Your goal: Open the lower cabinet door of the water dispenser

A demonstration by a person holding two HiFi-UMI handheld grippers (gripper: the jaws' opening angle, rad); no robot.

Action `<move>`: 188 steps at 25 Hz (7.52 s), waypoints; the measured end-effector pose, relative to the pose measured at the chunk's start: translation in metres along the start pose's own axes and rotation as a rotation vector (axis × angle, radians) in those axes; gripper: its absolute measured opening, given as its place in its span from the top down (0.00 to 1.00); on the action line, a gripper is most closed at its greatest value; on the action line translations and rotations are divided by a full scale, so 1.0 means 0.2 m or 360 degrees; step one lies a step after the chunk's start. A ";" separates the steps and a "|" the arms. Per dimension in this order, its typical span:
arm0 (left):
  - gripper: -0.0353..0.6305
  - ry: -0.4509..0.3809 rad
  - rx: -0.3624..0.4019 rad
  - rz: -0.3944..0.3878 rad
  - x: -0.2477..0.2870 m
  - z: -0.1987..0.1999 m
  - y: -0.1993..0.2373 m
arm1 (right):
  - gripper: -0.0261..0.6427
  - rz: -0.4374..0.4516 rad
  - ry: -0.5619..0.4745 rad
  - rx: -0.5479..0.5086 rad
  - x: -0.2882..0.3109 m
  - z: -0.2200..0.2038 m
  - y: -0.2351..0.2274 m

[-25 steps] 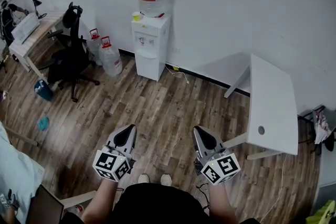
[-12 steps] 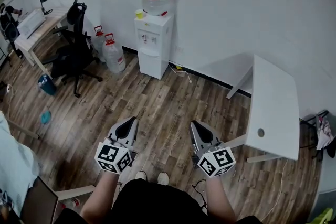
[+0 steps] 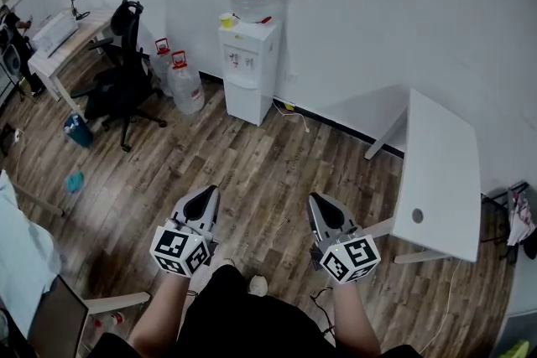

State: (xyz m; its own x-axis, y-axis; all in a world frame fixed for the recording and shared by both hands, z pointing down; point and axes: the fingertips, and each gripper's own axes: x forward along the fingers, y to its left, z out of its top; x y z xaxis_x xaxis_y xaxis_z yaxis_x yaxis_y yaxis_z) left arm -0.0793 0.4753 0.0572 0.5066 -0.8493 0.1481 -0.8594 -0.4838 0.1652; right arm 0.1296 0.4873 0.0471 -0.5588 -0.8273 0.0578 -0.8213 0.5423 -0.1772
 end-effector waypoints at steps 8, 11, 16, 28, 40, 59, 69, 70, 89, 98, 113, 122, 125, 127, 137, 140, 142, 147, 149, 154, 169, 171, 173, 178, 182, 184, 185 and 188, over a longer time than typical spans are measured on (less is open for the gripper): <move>0.93 0.0005 -0.0035 0.0018 0.08 -0.01 0.07 | 0.93 -0.0010 0.0020 0.0012 0.07 0.00 -0.07; 0.93 0.0014 -0.0045 0.0010 0.14 -0.02 0.12 | 0.93 -0.0021 0.0021 0.0017 0.12 -0.01 -0.10; 0.93 0.0035 -0.0045 -0.0044 0.28 -0.02 0.17 | 0.93 -0.0057 0.0022 0.0025 0.23 -0.01 -0.18; 0.93 0.0107 -0.0039 -0.0118 0.67 0.03 0.44 | 0.93 -0.0117 0.0058 0.0067 0.61 0.00 -0.37; 0.93 0.0131 -0.0057 -0.0222 1.06 0.11 0.76 | 0.93 -0.0209 0.0041 0.0072 1.01 0.07 -0.53; 0.93 0.0173 -0.0079 -0.0296 1.32 0.11 1.08 | 0.93 -0.0231 0.0096 0.0093 1.41 0.05 -0.57; 0.93 0.0178 -0.0097 -0.0227 1.43 0.10 1.14 | 0.93 -0.0163 0.0105 0.0104 1.57 0.06 -0.68; 0.93 0.0176 -0.0099 -0.0213 1.45 0.10 1.15 | 0.93 -0.0147 0.0106 0.0099 1.59 0.06 -0.70; 0.93 0.0138 -0.0150 0.0049 2.00 0.20 1.03 | 0.93 0.0187 0.0147 0.0093 1.94 0.18 -1.32; 0.93 0.0144 -0.0122 0.0167 2.19 0.17 0.95 | 0.93 0.0342 0.0190 0.0116 2.03 0.15 -1.54; 0.93 0.0203 -0.0108 0.0290 2.36 0.11 1.08 | 0.93 0.0426 0.0292 0.0147 2.28 -0.02 -1.75; 0.93 0.0244 -0.0135 0.0246 2.60 -0.08 1.39 | 0.93 0.0434 0.0359 0.0138 2.63 -0.28 -1.82; 0.93 0.0265 -0.0119 0.0244 2.70 -0.20 1.52 | 0.93 0.0423 0.0392 0.0136 2.77 -0.45 -1.85; 0.93 0.0273 -0.0107 0.0240 2.76 -0.29 1.60 | 0.93 0.0408 0.0433 0.0120 2.86 -0.58 -1.88; 0.93 0.0303 -0.0039 0.0139 3.14 -0.90 1.99 | 0.93 0.0341 0.0439 0.0114 3.26 -1.29 -2.08; 0.93 0.0309 -0.0024 0.0121 3.24 -1.14 2.08 | 0.93 0.0309 0.0432 0.0111 3.35 -1.52 -2.16; 0.93 0.0315 -0.0011 0.0106 3.31 -1.28 2.13 | 0.93 0.0288 0.0429 0.0100 3.40 -1.66 -2.21; 0.93 0.0321 -0.0020 0.0077 3.46 -1.61 2.26 | 0.93 0.0273 0.0408 0.0068 3.53 -1.98 -2.30; 0.93 0.0321 -0.0006 0.0066 3.50 -1.74 2.30 | 0.93 0.0271 0.0399 0.0059 3.58 -2.10 -2.34; 0.93 0.0305 0.0045 0.0019 3.61 -1.99 2.38 | 0.93 0.0275 0.0361 0.0013 3.70 -2.36 -2.41; 0.93 0.0207 0.0115 -0.0015 3.73 -2.30 2.43 | 0.92 0.0273 0.0292 -0.0099 3.94 -2.75 -2.52; 0.93 0.0205 0.0116 -0.0015 3.73 -2.31 2.43 | 0.89 0.0269 0.0286 -0.0099 3.97 -2.77 -2.52; 0.93 0.0200 0.0107 -0.0012 3.73 -2.32 2.42 | 0.80 0.0275 0.0292 -0.0105 3.99 -2.78 -2.52; 0.93 0.0188 0.0080 0.0010 3.74 -2.34 2.41 | 0.75 0.0265 0.0302 -0.0125 4.02 -2.80 -2.52; 0.93 0.0172 0.0074 0.0032 3.73 -2.34 2.40 | 0.70 0.0273 0.0296 -0.0128 4.04 -2.80 -2.52; 0.93 0.0160 0.0070 0.0041 3.74 -2.33 2.39 | 0.68 0.0276 0.0302 -0.0135 4.06 -2.81 -2.52; 0.93 0.0160 0.0075 0.0044 3.73 -2.33 2.39 | 0.67 0.0278 0.0305 -0.0140 4.07 -2.82 -2.51; 0.93 0.0170 0.0100 0.0052 3.73 -2.33 2.38 | 0.66 0.0279 0.0301 -0.0156 4.10 -2.81 -2.50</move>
State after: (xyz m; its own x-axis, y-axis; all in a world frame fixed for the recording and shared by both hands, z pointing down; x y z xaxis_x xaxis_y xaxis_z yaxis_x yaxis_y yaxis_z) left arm -0.0787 -0.2908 0.6999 0.4799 -0.8391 0.2560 -0.8764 -0.4715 0.0975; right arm 0.0173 -0.3801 0.7359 -0.6973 -0.6825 0.2189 -0.7123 0.6939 -0.1056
